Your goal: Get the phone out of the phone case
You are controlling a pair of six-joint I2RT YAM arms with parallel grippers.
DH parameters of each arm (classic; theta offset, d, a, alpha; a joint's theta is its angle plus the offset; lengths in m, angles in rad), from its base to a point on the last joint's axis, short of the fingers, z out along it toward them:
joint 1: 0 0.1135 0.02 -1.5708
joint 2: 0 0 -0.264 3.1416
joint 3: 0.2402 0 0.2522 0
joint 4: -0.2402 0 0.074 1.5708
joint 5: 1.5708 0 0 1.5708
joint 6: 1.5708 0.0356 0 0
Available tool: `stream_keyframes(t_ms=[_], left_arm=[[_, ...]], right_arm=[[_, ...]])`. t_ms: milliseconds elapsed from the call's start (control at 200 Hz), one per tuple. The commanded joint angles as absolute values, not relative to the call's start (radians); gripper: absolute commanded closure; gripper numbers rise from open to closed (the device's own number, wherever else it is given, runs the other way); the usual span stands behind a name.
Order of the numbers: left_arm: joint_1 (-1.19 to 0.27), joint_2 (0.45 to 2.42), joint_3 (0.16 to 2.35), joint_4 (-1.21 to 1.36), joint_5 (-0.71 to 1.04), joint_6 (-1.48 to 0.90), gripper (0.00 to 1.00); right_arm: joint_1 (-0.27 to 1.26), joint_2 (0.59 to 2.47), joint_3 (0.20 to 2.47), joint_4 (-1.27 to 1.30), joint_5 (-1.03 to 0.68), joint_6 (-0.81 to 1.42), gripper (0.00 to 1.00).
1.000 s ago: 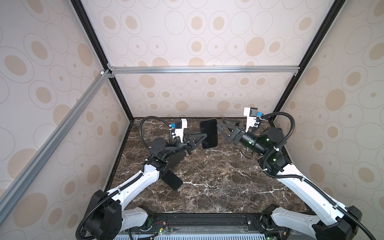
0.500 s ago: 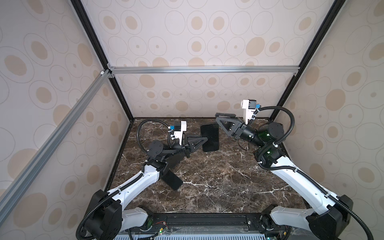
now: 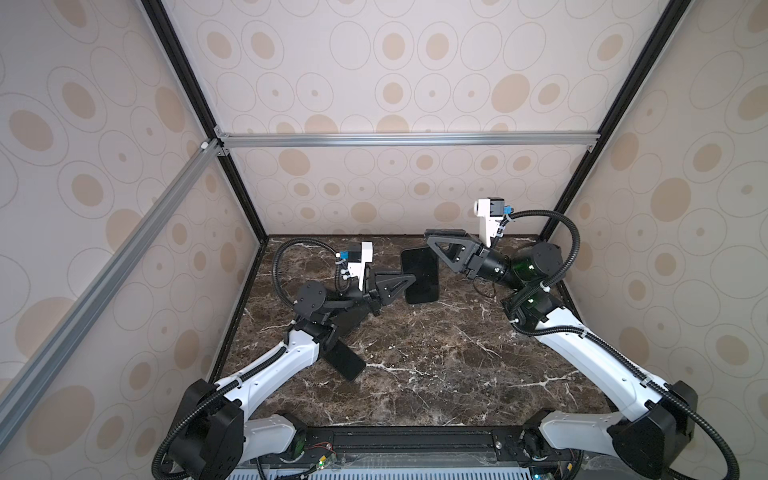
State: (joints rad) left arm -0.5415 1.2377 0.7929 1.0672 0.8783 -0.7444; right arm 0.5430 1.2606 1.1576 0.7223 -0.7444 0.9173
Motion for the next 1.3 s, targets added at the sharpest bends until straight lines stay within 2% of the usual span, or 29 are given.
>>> stream_keyframes(t_ms=[0,365,710,1005,1295], left_arm=[[-0.547,1.231,0.813,1.166,0.875,-0.767,1.00],[-0.551,1.237,0.815,1.154,0.876,-0.767,1.00],[-0.555,1.239,0.804,1.174,0.865,-0.766,1.00],[-0.533,1.265,0.772,1.273,0.871,-0.789,1.00],[-0.490,1.320,0.826,1.305,1.012,-0.792,1.00]], right_arm=[[0.544,1.264,1.188,0.792,-0.768,0.946,0.60],[0.553,1.279,1.197,0.768,-0.778,0.951,0.70],[0.558,1.275,1.170,0.769,-0.763,1.018,0.89],[0.564,1.255,1.130,0.762,-0.766,1.139,0.91],[0.564,1.212,1.106,0.708,-0.799,1.169,0.95]])
